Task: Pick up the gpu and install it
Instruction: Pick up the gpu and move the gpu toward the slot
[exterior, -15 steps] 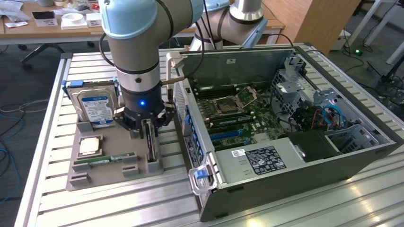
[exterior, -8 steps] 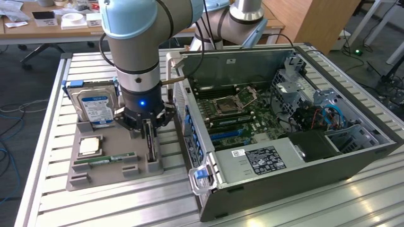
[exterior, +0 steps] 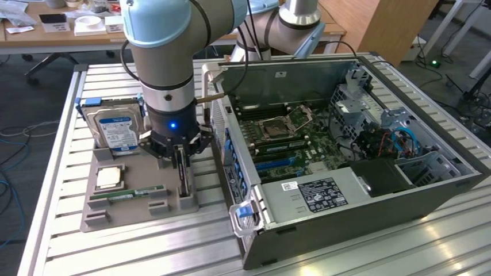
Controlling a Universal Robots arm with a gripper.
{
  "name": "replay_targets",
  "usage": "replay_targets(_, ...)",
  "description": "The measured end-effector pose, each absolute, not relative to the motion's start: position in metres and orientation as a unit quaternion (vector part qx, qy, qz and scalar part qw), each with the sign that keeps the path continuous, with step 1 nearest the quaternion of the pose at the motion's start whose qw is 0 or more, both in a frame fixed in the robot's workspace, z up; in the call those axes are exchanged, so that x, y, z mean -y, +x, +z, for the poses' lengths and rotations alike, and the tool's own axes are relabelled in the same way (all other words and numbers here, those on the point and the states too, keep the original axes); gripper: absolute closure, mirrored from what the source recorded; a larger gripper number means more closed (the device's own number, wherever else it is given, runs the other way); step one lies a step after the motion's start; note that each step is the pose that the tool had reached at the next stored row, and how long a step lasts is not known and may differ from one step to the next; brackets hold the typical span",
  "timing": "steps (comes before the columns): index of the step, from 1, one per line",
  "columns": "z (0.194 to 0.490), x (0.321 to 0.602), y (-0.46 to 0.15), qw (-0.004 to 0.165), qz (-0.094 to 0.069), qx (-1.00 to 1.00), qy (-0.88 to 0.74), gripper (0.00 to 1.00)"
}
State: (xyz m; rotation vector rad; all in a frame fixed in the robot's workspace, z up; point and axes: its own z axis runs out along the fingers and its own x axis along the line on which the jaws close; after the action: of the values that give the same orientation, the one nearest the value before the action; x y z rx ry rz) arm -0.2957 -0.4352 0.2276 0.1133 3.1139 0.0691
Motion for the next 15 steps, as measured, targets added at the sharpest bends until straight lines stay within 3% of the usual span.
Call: replay_targets(15,0.2273,0.4352,-0.295,0.012,0.022,-0.999,0.036,0.67)
